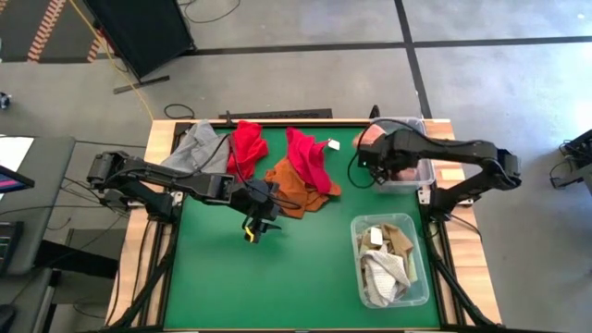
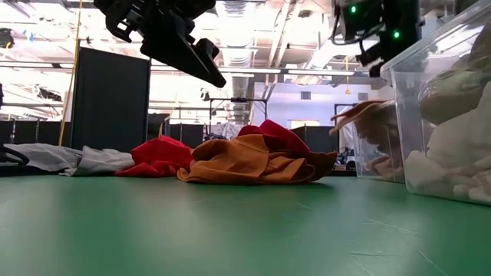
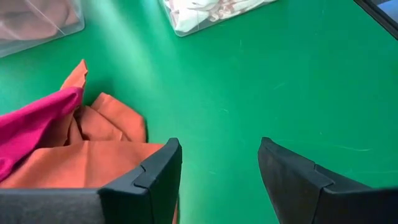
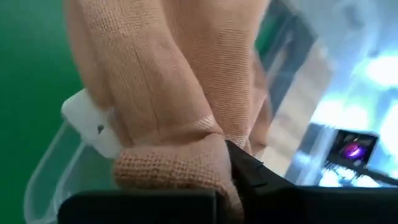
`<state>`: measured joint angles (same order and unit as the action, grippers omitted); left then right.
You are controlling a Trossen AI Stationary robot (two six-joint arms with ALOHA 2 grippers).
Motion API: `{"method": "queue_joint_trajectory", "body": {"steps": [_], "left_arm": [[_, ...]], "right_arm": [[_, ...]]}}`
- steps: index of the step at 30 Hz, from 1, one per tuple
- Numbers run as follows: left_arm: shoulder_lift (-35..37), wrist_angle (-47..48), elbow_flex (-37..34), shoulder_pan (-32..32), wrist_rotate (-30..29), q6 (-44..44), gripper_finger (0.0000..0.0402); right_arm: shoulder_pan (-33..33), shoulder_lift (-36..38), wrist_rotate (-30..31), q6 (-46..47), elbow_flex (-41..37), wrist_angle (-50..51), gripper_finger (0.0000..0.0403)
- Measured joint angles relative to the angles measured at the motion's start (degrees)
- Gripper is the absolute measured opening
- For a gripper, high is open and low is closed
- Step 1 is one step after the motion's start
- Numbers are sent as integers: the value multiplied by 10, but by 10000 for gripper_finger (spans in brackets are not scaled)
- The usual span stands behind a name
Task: Sort towels by color in basket
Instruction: Put the brown patterned towel into the top transparent bin
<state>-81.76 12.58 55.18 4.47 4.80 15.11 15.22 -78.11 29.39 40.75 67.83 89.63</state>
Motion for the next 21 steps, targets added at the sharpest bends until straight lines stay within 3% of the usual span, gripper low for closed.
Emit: {"method": "queue_joint_trajectory", "body": {"steps": [3, 8, 21], "left_arm": [[0, 1, 0, 0, 0, 0, 203], [0, 0, 0, 0, 0, 0, 203], [0, 7, 0, 0, 0, 0, 203]], "right_arm": [[19, 2, -36, -18, -26, -28, 36], [31, 3, -47, -36, -47, -56, 31], [41, 3, -162, -141, -52, -222, 32]]}}
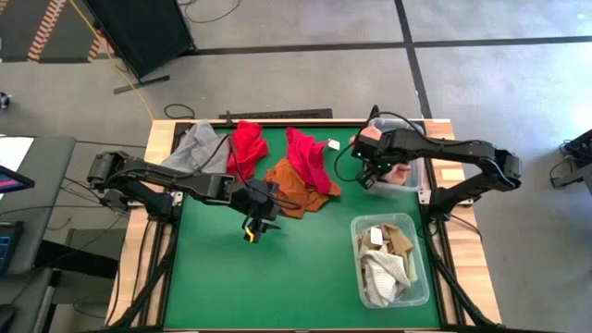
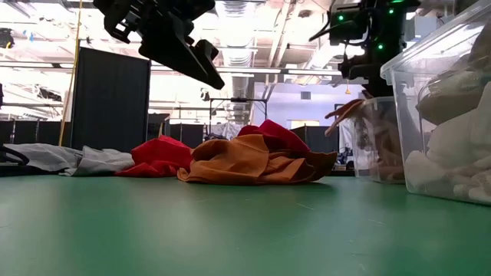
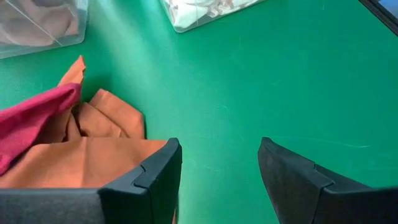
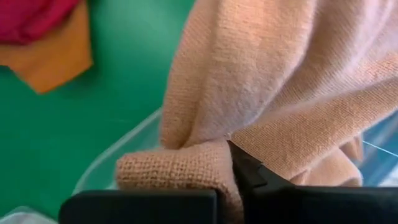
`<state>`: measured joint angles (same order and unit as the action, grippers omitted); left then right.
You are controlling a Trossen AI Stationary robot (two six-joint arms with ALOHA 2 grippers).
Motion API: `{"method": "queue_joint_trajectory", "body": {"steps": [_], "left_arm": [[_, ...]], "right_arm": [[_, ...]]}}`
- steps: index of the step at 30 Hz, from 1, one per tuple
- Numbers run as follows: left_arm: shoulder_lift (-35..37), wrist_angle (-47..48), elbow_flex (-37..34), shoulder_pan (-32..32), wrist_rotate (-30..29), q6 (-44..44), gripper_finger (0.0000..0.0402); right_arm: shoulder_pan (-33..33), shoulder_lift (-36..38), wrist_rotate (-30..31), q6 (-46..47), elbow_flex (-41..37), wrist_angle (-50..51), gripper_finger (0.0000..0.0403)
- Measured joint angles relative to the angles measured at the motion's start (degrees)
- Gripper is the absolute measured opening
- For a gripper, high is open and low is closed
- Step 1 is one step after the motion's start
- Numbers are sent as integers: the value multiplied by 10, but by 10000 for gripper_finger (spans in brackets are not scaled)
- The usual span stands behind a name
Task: Sort towels by color in basket
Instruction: Put the brown patterned towel into the top transparent bin
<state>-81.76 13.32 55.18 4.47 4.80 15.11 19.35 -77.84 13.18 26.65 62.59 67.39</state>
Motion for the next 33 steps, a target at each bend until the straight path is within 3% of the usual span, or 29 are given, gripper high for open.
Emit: {"method": "queue_joint_trajectory", "body": {"steps": [13, 17, 20, 27, 33], "left_arm": [[0, -3, 0, 0, 0, -1, 203], [0, -3, 0, 0, 0, -5, 203], [0, -3, 0, 0, 0, -7, 203], [0, -4, 0, 0, 0, -9, 203], [0, -8, 0, 0, 0, -10, 203]], "right_arm": [[-52, 0, -157, -60, 0, -88, 30], [-73, 0, -174, -64, 0, -76, 30], [-78, 0, -139, -46, 8, -36, 29], [-75, 9, 7, 55, 45, 46, 29], [-44, 7, 26, 63, 27, 59, 32]]}}
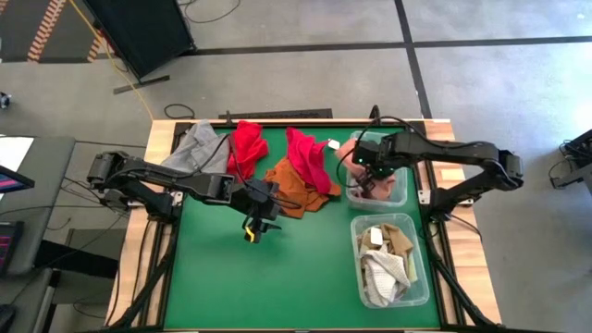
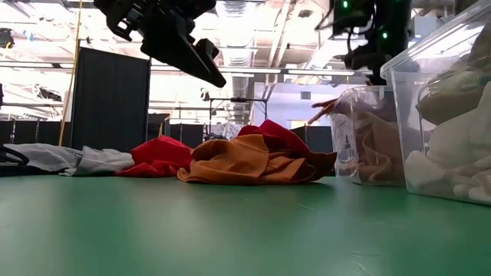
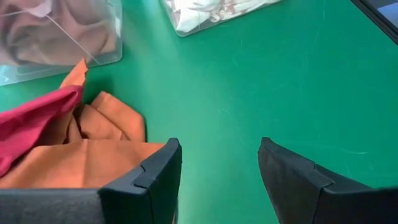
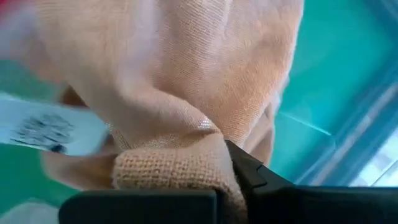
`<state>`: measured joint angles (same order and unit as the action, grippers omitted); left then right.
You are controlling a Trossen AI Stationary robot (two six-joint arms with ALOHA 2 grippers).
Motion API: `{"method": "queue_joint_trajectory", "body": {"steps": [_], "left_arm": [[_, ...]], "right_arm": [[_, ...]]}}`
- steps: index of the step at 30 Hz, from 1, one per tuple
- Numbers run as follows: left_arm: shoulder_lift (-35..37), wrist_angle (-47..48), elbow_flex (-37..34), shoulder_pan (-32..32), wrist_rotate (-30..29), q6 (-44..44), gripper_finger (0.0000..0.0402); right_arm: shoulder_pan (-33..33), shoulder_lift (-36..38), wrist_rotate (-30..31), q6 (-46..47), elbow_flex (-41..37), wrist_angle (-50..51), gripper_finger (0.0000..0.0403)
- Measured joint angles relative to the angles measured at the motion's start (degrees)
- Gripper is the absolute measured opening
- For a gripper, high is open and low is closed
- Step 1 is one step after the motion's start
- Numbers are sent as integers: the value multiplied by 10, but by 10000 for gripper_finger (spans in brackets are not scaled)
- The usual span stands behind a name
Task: Sort towels by color in basket
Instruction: Put the brown patterned towel into the top transparent bin
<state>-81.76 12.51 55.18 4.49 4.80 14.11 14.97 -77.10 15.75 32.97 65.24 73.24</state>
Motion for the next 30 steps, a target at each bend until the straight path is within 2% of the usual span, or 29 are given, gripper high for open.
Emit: {"method": "queue_joint_trajectory", "body": {"steps": [5, 10, 20, 25, 30], "left_arm": [[0, -4, 0, 0, 0, 0, 203], [0, -3, 0, 0, 0, -5, 203], [0, 0, 0, 0, 0, -6, 203], [0, 0, 0, 0, 0, -6, 203], [0, 1, 0, 0, -19, 4, 203]], "right_arm": [[42, 0, -7, 1, -46, -12, 33], [78, -1, -57, -8, -98, -63, 34], [91, 0, -69, -39, -121, -99, 38], [79, 0, -69, -56, -120, -95, 71], [52, 0, -69, -62, -91, -89, 131]]}}
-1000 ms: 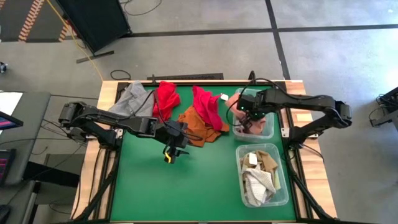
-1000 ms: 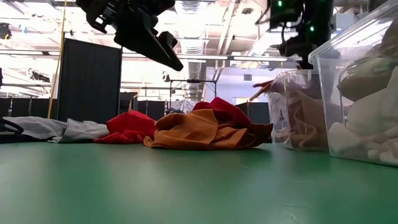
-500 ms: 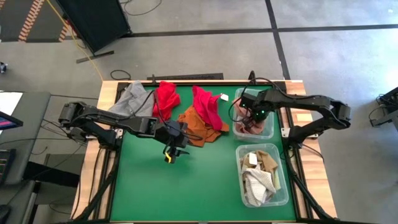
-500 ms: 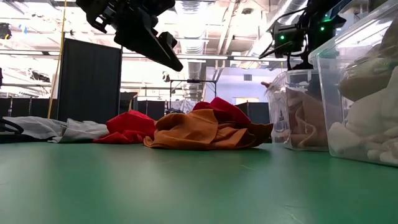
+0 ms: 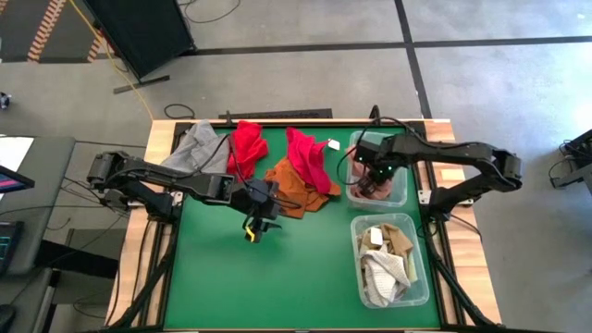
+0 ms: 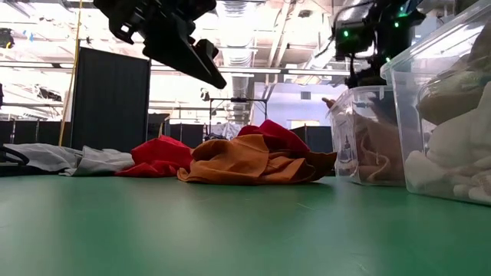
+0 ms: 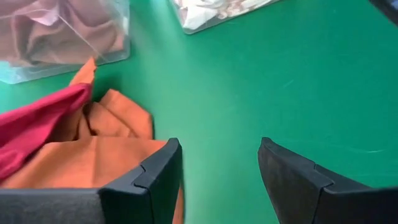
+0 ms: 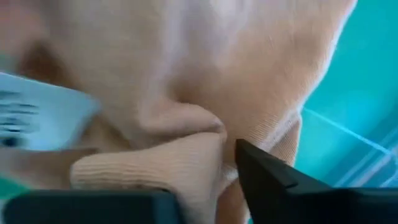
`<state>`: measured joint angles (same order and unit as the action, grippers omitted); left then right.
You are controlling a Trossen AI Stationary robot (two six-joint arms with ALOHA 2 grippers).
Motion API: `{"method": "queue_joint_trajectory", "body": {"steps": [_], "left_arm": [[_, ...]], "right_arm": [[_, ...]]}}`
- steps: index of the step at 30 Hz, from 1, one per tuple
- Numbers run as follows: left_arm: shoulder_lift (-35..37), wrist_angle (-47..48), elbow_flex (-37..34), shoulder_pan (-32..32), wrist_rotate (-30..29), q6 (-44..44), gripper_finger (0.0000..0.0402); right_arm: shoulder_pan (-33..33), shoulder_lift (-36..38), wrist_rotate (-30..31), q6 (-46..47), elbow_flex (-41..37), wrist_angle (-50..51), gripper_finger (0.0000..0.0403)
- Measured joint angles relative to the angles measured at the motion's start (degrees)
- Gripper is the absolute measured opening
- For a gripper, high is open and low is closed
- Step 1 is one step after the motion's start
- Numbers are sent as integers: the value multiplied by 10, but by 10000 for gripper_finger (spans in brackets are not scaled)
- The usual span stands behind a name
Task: Sort towels by color in basket
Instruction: Put the brown patterned towel into the top transparent bin
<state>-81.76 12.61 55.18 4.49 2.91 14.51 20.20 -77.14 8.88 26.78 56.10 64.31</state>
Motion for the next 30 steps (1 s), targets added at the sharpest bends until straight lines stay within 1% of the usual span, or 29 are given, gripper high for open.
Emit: {"method": "queue_joint_trajectory", "body": {"steps": [4, 7, 9, 12, 15, 19, 20, 23, 25, 28, 30], "left_arm": [[0, 0, 0, 0, -14, 13, 203], [0, 5, 0, 0, -30, 22, 203], [0, 9, 0, 0, -45, 25, 203], [0, 10, 0, 0, -61, 26, 203], [0, 10, 0, 0, -64, 26, 203], [0, 9, 0, 0, -64, 25, 203], [0, 9, 0, 0, -64, 23, 203], [0, 9, 0, 0, -65, 18, 203], [0, 9, 0, 0, -65, 16, 203], [0, 9, 0, 0, -65, 16, 203], [0, 9, 0, 0, -65, 15, 203]], "right_arm": [[-19, 0, 0, -2, 48, 12, 187], [-30, 0, 0, -3, 90, 33, 220], [-37, 0, 0, -3, 119, 49, 237], [-50, 0, 1, -3, 159, 72, 248], [-68, 0, 23, -3, 187, 81, 249], [-94, 1, 97, -3, 193, 83, 243], [-98, 1, 109, -3, 190, 79, 240], [-100, 1, 114, -3, 172, 51, 229], [-99, 0, 128, -5, 161, 33, 219], [-99, 1, 164, -13, 140, 2, 198], [-95, 0, 175, -14, 127, -10, 179]]}}
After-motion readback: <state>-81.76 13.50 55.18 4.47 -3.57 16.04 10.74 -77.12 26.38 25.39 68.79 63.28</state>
